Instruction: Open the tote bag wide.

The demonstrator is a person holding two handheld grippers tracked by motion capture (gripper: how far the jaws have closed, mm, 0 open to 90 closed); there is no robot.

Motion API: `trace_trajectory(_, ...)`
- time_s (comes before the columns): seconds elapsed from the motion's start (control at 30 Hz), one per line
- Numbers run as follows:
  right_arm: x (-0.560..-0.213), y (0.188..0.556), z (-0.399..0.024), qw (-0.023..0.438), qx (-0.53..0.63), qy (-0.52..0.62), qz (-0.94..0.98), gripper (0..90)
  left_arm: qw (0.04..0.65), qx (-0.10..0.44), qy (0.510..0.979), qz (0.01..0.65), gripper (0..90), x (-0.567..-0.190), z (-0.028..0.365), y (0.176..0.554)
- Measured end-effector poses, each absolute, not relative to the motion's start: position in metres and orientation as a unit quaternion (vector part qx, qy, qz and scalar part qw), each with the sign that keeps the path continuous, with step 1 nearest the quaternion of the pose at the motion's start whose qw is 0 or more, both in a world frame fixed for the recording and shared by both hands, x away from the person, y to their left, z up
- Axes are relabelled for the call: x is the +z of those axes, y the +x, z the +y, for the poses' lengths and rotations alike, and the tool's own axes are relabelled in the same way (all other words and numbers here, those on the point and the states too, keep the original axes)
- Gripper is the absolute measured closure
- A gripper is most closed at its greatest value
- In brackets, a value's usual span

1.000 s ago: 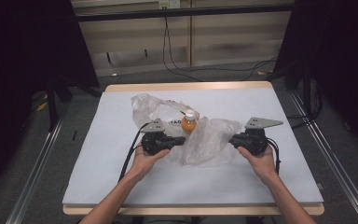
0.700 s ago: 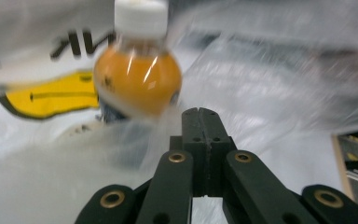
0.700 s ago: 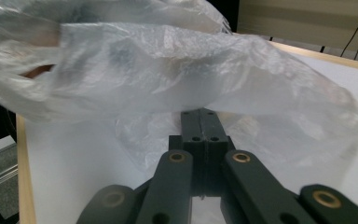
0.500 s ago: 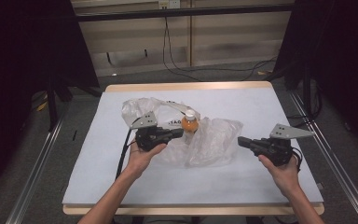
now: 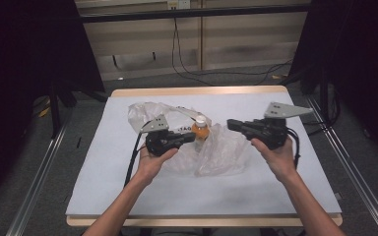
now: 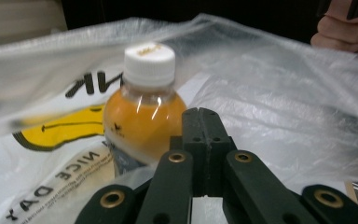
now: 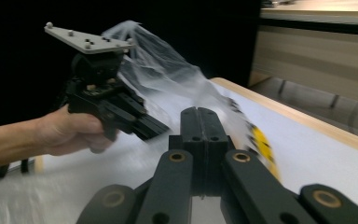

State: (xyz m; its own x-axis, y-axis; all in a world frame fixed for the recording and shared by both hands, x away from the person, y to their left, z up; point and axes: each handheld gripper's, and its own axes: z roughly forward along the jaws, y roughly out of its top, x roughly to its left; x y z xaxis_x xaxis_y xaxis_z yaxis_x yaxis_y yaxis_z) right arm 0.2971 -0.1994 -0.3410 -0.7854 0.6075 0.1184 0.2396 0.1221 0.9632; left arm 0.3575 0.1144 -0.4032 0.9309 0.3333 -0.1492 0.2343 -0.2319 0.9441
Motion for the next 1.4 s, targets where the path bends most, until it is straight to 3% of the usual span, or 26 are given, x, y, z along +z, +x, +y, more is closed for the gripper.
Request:
trace_trajectory(0.1, -0.338, 0.308, -0.166, 0.135, 0.595, 0.262, 0.748, 90.0, 0.592, 0.052, 0.783, 0.181, 90.0, -0.397, 0.115, 0.360)
trace_trajectory(0.33, -0.357, 0.318, -0.144, 0.113, 0.542, 0.261, 0.790, 90.0, 0.580, 0.057, 0.785, 0.210, 90.0, -0.402, 0.128, 0.375)
trace_trajectory(0.97, -0.461, 0.373, -0.191, 0.098, 0.468, 0.384, 0.790, 90.0, 0.478, 0.026, 0.843, 0.244, 90.0, -0.471, 0.121, 0.408)
trace_trajectory(1.4, -0.492, 0.365, -0.222, 0.098, 0.411, 0.415, 0.806, 90.0, 0.420, 0.020, 0.870, 0.258, 90.0, -0.490, 0.143, 0.403)
